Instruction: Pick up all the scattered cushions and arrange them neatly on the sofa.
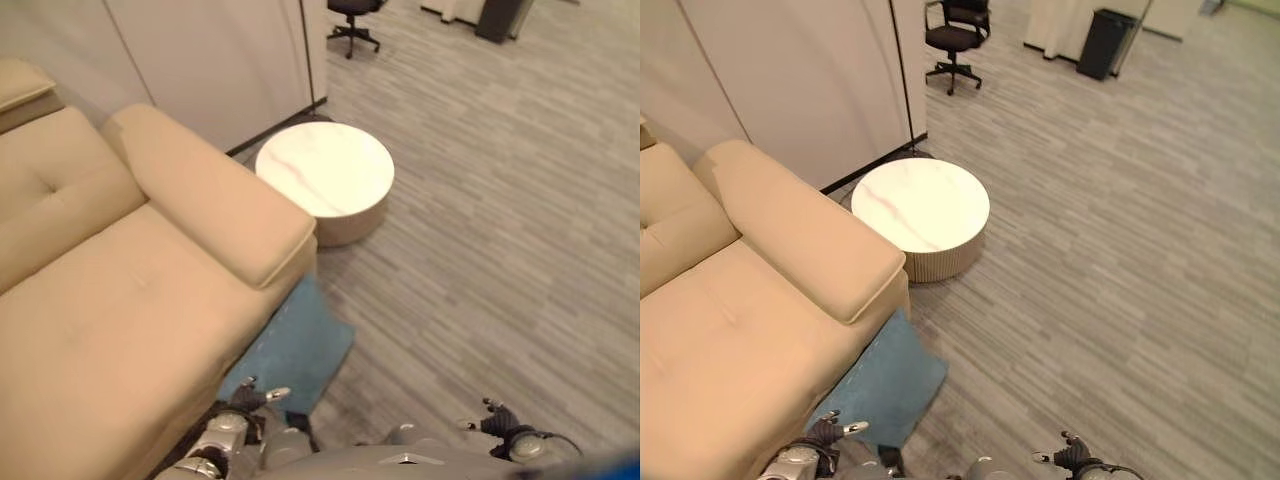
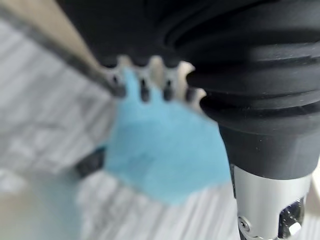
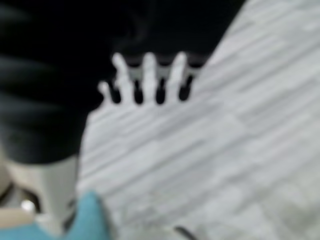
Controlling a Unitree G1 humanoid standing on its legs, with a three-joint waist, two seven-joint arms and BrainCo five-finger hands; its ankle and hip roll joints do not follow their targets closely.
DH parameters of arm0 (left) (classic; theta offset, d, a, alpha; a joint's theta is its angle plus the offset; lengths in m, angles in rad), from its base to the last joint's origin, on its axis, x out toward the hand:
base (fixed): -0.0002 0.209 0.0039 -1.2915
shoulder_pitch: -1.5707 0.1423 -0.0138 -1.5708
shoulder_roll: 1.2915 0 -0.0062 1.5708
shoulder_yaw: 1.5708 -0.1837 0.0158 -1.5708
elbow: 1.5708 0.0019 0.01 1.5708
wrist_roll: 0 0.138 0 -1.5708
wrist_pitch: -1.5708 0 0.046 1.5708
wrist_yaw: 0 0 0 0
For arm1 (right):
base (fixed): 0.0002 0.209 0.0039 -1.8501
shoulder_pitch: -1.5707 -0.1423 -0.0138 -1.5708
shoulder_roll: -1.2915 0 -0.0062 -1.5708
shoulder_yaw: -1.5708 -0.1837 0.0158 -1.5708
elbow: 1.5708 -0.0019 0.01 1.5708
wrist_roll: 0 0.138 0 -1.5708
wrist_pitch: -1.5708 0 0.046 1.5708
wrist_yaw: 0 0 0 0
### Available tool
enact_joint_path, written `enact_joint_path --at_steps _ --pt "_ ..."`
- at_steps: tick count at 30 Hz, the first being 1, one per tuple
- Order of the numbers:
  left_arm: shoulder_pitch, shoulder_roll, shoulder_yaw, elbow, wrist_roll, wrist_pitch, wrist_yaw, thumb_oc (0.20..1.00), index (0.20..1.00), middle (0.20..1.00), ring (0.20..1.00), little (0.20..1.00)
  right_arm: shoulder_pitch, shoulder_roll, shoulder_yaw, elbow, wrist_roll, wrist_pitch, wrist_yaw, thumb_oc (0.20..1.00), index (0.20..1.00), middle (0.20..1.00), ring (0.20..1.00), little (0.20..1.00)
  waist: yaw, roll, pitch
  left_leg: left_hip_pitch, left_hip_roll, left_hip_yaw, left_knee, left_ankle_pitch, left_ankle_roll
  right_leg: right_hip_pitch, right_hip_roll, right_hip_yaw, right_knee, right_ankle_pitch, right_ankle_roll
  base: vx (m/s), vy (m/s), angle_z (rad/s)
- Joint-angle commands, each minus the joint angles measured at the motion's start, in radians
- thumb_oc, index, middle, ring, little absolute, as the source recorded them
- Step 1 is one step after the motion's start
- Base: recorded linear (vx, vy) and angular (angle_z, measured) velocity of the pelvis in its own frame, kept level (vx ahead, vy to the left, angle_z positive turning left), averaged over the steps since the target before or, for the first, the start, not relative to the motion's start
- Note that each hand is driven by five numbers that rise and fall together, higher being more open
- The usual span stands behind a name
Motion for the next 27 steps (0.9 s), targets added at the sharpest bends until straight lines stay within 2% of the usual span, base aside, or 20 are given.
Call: enact_joint_path --at_steps 1,3,4,5,6,7,8,10,11,12,13,14,15,16,18,19,20,21,23,27 --pt "0.004 0.028 0.011 -0.018 -0.014 -0.013 0.012 1.000 1.000 1.000 1.000 1.000 -0.046 -0.017 -0.023 -0.040 0.012 -0.037 -0.004 1.000 1.000 1.000 1.000 1.000 0.022 0.000 0.028 -0.006 -0.004 -0.047 0.116 -0.037 -0.138 0.009 -0.012 0.088 -0.222 0.259 0.015 0.10 -0.033 0.78" --pt "0.008 0.031 0.012 -0.025 -0.018 -0.021 0.010 1.000 1.000 1.000 1.000 1.000 -0.043 -0.018 -0.013 -0.055 0.018 -0.042 0.002 1.000 1.000 1.000 1.000 1.000 0.019 0.001 0.022 0.002 -0.010 -0.082 0.103 -0.042 -0.142 0.002 0.007 0.149 -0.302 0.236 0.001 0.15 -0.082 0.97" --pt "0.011 0.034 0.007 -0.029 -0.015 -0.025 0.000 1.000 1.000 1.000 1.000 1.000 -0.040 -0.019 -0.005 -0.076 0.022 -0.044 0.009 1.000 1.000 1.000 1.000 1.000 0.015 0.000 0.022 0.006 -0.017 -0.127 0.100 -0.048 -0.149 -0.016 0.010 0.234 -0.394 0.252 0.006 0.15 -0.108 0.82" --pt "0.012 0.034 0.007 -0.030 -0.015 -0.025 0.000 1.000 1.000 1.000 1.000 1.000 -0.039 -0.019 -0.005 -0.076 0.022 -0.044 0.009 1.000 1.000 1.000 1.000 1.000 0.013 0.001 0.023 0.007 -0.016 -0.129 0.102 -0.050 -0.150 -0.013 0.010 0.232 -0.396 0.252 0.006 0.14 -0.119 0.93" --pt "0.013 0.034 0.003 -0.030 -0.010 -0.026 -0.003 1.000 1.000 1.000 1.000 1.000 -0.032 -0.020 -0.006 -0.088 0.027 -0.046 0.010 1.000 1.000 1.000 1.000 1.000 0.006 -0.001 0.027 0.010 -0.018 -0.150 0.102 -0.053 -0.152 -0.014 0.013 0.272 -0.431 0.262 0.008 0.10 -0.121 1.26" --pt "0.007 0.033 -0.016 -0.026 0.006 -0.030 -0.010 1.000 1.000 1.000 1.000 1.000 -0.018 -0.022 -0.005 -0.108 0.031 -0.047 0.016 1.000 1.000 1.000 1.000 1.000 -0.018 -0.002 0.032 0.013 -0.024 -0.206 0.103 -0.059 -0.160 -0.027 0.035 0.390 -0.471 0.280 0.015 0.12 -0.170 1.30" --pt "0.005 0.032 -0.024 -0.023 0.012 -0.031 -0.010 1.000 1.000 1.000 1.000 1.000 -0.011 -0.023 -0.004 -0.107 0.030 -0.047 0.017 1.000 1.000 1.000 1.000 1.000 -0.020 -0.007 0.033 0.010 -0.028 -0.227 0.112 -0.062 -0.163 -0.015 0.036 0.404 -0.479 0.282 0.014 0.09 -0.135 1.52" --pt "0.010 0.029 -0.025 -0.017 0.015 -0.033 -0.008 1.000 1.000 1.000 1.000 1.000 -0.006 -0.020 -0.002 -0.112 0.022 -0.048 0.018 1.000 1.000 1.000 1.000 1.000 -0.012 -0.011 0.033 0.002 -0.025 -0.243 0.120 -0.061 -0.168 0.004 0.026 0.371 -0.494 0.278 0.014 0.02 -0.207 1.40" --pt "0.019 0.033 -0.016 -0.039 -0.007 -0.031 -0.007 1.000 1.000 1.000 1.000 1.000 -0.012 -0.022 0.002 -0.103 0.018 -0.051 0.014 1.000 1.000 1.000 1.000 1.000 0.013 -0.015 0.028 -0.023 -0.009 -0.268 0.113 -0.036 -0.187 0.033 0.030 0.324 -0.534 0.276 0.002 -0.01 -0.392 1.01" --pt "0.017 0.036 -0.013 -0.048 -0.023 -0.034 -0.005 1.000 1.000 1.000 1.000 1.000 -0.014 -0.022 0.003 -0.107 0.025 -0.056 0.010 1.000 1.000 1.000 1.000 1.000 0.020 -0.014 0.031 -0.038 0.006 -0.284 0.108 -0.018 -0.198 0.041 0.040 0.312 -0.537 0.265 -0.008 -0.08 -0.487 1.18" --pt "0.012 0.034 -0.013 -0.051 -0.039 -0.034 -0.003 1.000 1.000 1.000 1.000 1.000 -0.013 -0.027 0.002 -0.109 0.032 -0.059 0.007 1.000 1.000 1.000 1.000 1.000 0.022 -0.013 0.038 -0.073 0.029 -0.297 0.113 0.006 -0.215 0.058 0.037 0.255 -0.552 0.251 -0.017 -0.09 -0.344 1.87" --pt "0.014 0.033 -0.014 -0.056 -0.040 -0.033 -0.003 1.000 1.000 1.000 1.000 1.000 -0.011 -0.030 -0.002 -0.108 0.041 -0.059 0.007 1.000 1.000 1.000 1.000 1.000 0.020 -0.013 0.041 -0.089 0.041 -0.296 0.123 0.014 -0.219 0.064 0.041 0.236 -0.555 0.245 -0.022 -0.12 -0.326 1.85" --pt "0.008 0.026 -0.025 -0.057 -0.041 -0.031 -0.005 1.000 1.000 1.000 1.000 1.000 -0.010 -0.040 -0.007 -0.108 0.042 -0.058 0.005 1.000 1.000 1.000 1.000 1.000 0.015 -0.011 0.053 -0.121 0.062 -0.231 0.146 0.035 -0.216 0.075 0.035 0.187 -0.562 0.238 -0.027 -0.07 -0.155 1.71" --pt "0.008 0.026 -0.025 -0.057 -0.041 -0.031 -0.005 1.000 1.000 1.000 1.000 1.000 -0.010 -0.040 -0.007 -0.108 0.042 -0.058 0.005 1.000 1.000 1.000 1.000 1.000 0.013 -0.010 0.053 -0.123 0.063 -0.233 0.149 0.033 -0.216 0.076 0.035 0.185 -0.562 0.238 -0.027 -0.09 -0.114 1.59" --pt "0.012 0.015 -0.029 -0.045 -0.028 -0.022 -0.017 1.000 1.000 1.000 1.000 1.000 -0.004 -0.046 -0.013 -0.099 0.036 -0.048 0.008 1.000 1.000 1.000 1.000 1.000 -0.017 -0.006 0.056 -0.127 0.125 -0.030 0.189 0.043 -0.213 0.094 0.022 0.099 -0.571 0.230 -0.040 -0.09 -0.073 1.47" --pt "0.014 0.013 -0.033 -0.039 -0.019 -0.022 -0.023 1.000 1.000 1.000 1.000 1.000 -0.002 -0.045 -0.015 -0.098 0.036 -0.047 0.009 1.000 1.000 1.000 1.000 1.000 -0.023 -0.005 0.056 -0.120 0.131 0.014 0.195 0.037 -0.214 0.105 0.021 0.075 -0.577 0.229 -0.042 -0.06 -0.045 1.25" --pt "0.018 0.011 -0.030 -0.026 -0.015 -0.020 -0.028 1.000 1.000 1.000 1.000 1.000 0.004 -0.033 -0.017 -0.083 0.036 -0.046 0.012 1.000 1.000 1.000 1.000 1.000 -0.032 -0.002 0.044 -0.106 0.123 0.050 0.181 0.026 -0.217 0.107 0.018 0.049 -0.583 0.231 -0.043 0.00 0.046 1.10" --pt "0.023 0.014 -0.031 -0.027 -0.010 -0.021 -0.029 1.000 1.000 1.000 1.000 1.000 0.002 -0.025 -0.016 -0.077 0.035 -0.045 0.010 1.000 1.000 1.000 1.000 1.000 -0.034 0.009 0.038 -0.094 0.116 0.057 0.129 0.049 -0.222 0.110 0.020 0.030 -0.589 0.235 -0.036 0.01 0.100 0.91" --pt "0.024 0.019 -0.023 -0.019 -0.009 -0.020 -0.025 1.000 1.000 1.000 1.000 1.000 -0.010 -0.018 -0.007 -0.075 0.033 -0.048 0.007 1.000 1.000 1.000 1.000 1.000 -0.025 0.007 0.037 -0.088 0.095 0.019 0.093 0.049 -0.216 0.105 0.017 0.041 -0.586 0.243 -0.030 0.04 0.127 0.35" --pt "-0.007 0.053 -0.019 -0.099 -0.031 -0.039 0.000 1.000 1.000 1.000 1.000 1.000 -0.039 -0.001 0.002 -0.121 0.042 -0.057 -0.001 1.000 1.000 1.000 1.000 1.000 -0.004 -0.011 0.071 -0.101 0.065 0.016 0.076 0.035 -0.197 0.066 -0.017 0.065 -0.570 0.264 -0.006 -0.03 0.212 0.13"
